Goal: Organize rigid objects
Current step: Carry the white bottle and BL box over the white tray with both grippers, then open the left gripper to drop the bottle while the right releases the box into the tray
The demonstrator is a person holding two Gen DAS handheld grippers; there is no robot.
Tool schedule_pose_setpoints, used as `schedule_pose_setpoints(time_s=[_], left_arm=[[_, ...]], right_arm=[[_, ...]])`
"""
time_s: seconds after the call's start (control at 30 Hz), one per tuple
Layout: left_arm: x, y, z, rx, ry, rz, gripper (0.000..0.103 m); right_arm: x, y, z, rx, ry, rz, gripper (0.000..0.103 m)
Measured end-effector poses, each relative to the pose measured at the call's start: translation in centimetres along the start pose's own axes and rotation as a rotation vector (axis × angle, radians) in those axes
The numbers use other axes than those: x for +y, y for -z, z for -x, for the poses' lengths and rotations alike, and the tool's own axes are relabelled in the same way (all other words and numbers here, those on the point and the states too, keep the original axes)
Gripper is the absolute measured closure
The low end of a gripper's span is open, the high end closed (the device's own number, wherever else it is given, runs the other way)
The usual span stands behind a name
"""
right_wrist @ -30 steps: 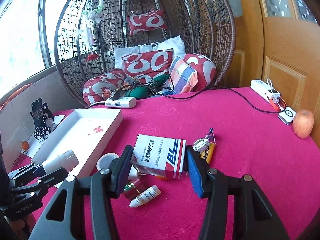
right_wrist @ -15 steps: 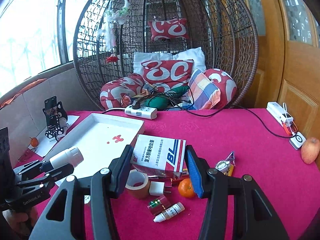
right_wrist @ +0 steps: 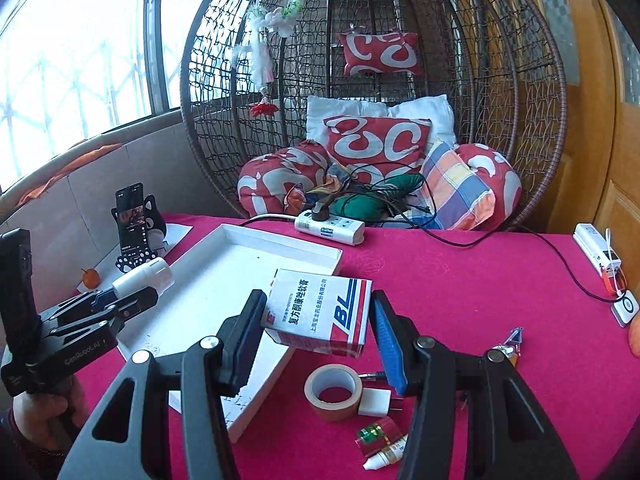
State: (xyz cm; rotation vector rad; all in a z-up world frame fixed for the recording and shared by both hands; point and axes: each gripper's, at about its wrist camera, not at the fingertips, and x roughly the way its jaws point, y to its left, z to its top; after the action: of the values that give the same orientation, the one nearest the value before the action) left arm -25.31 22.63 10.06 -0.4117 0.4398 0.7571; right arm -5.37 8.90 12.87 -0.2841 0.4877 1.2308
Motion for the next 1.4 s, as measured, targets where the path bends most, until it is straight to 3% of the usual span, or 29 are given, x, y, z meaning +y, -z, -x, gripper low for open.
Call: schedule_pose_setpoints(time_s=[0.17, 0.5, 0.7, 0.97, 1.23, 1.27, 1.3, 1.33, 1.37, 1.4], left_arm=[[1.9, -0.6, -1.3, 0.012, -0.055, 0.013, 0.067], [2.7, -0.8, -3.3, 0.039, -0.092, 0.016, 0.067], [2.7, -2.2, -7.0, 0.085, -0.103, -0.003, 0.066], [3.7, -2.6, -9.7, 0.125, -0.109, 0.030, 0.066], [4.3, -2.4, -10.4, 0.150, -0.089, 0.056, 0.066], [4.4, -2.4, -10.3, 0.146, -0.090, 0.060, 0.065], [4.4, -2.4, -10.1, 0.142, -0.091, 0.065, 0.055], [4.5, -2.4, -9.9, 0.138, -0.091, 0.070, 0.029], [4.6, -2.4, -9.7, 0.130, -0.092, 0.078, 0.017], [4.7, -2.3, -9.2, 0.114, -0.102, 0.085, 0.004]], right_arm=[[1.5, -0.4, -1.3, 0.017, -0.029, 0.014, 0.050], [4.0, -1.1, -3.9, 0.052, -0.075, 0.019, 0.050], [6.6, -0.3, -7.9, 0.136, -0.101, 0.058, 0.050], [8.3, 1.5, -12.2, 0.197, -0.079, 0.090, 0.050], [8.4, 1.9, -13.6, 0.201, -0.045, 0.110, 0.049], [8.3, 2.0, -13.6, 0.199, -0.044, 0.104, 0.049], [8.3, 2.0, -13.6, 0.198, -0.042, 0.100, 0.049], [8.1, 2.1, -13.5, 0.195, -0.040, 0.094, 0.045], [8.0, 2.1, -13.3, 0.187, -0.038, 0.087, 0.040], [8.0, 2.1, -13.1, 0.177, -0.037, 0.081, 0.025]])
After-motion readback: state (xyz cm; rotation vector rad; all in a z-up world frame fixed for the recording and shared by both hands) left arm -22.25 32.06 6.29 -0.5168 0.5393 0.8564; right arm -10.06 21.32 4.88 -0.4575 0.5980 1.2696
